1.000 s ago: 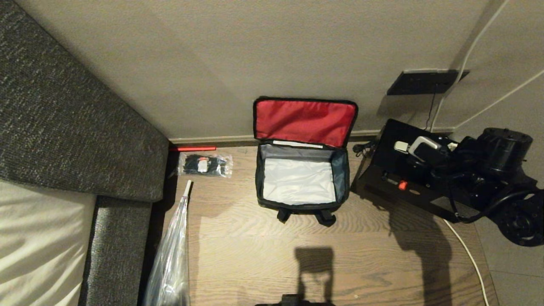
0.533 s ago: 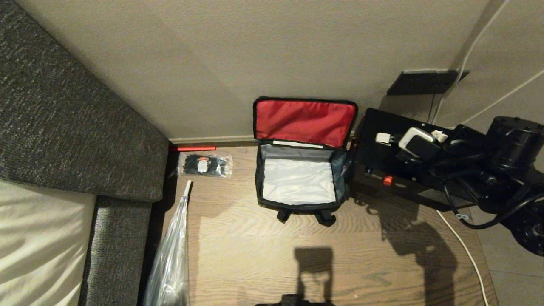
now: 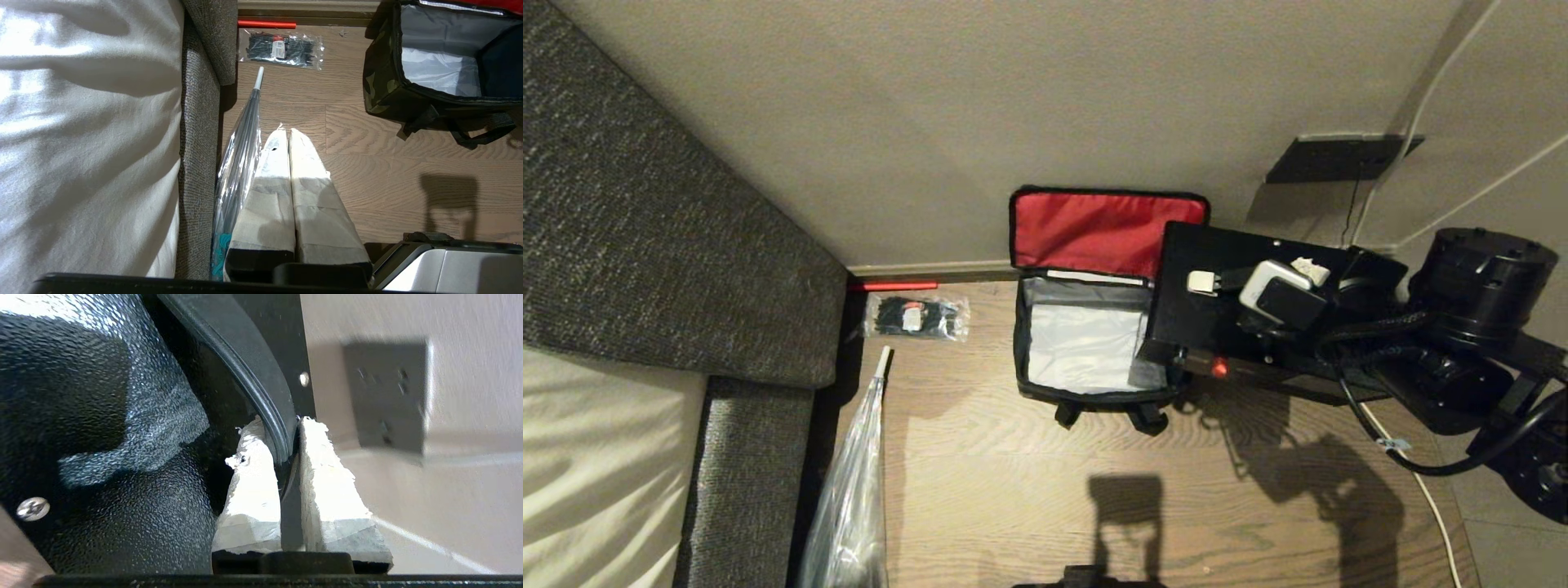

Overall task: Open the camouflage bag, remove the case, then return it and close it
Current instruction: Place the black box back

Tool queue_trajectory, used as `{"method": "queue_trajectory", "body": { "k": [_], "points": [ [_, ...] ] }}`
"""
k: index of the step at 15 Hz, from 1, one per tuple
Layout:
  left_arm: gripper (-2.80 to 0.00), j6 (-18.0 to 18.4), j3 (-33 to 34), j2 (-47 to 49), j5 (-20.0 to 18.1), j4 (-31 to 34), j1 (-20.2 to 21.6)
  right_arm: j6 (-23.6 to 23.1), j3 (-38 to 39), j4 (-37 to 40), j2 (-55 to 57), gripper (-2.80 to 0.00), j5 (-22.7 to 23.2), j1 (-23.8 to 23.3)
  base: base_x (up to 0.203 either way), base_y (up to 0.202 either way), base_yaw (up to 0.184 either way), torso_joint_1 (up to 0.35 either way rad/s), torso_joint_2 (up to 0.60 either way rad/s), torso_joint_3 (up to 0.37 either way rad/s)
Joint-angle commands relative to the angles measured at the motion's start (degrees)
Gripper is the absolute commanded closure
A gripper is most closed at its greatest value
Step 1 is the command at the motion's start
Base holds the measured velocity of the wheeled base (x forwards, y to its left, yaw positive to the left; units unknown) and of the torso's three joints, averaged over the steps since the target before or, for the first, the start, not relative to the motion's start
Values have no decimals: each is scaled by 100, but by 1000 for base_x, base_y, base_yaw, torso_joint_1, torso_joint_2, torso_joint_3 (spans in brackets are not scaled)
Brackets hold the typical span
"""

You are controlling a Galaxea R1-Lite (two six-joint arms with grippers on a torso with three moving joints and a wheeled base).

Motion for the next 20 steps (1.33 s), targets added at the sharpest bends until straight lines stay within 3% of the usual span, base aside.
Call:
{"method": "queue_trajectory", "body": {
  "k": [1,13,17,20],
  "points": [
    [0,-3,18,-4,3,-1,2,-36,-36,-43,37,0,8,277,0,0,0,0,0,0],
    [0,-2,18,-5,3,-1,0,-8,-991,-24,1058,0,25,1160,0,0,0,0,0,0],
    [0,-8,18,-6,3,-1,0,104,-1233,125,1304,0,535,1237,0,0,0,0,0,0],
    [0,-3,18,-2,3,-1,0,302,-1352,595,1220,0,536,1323,0,0,0,0,0,0]
  ]
}}
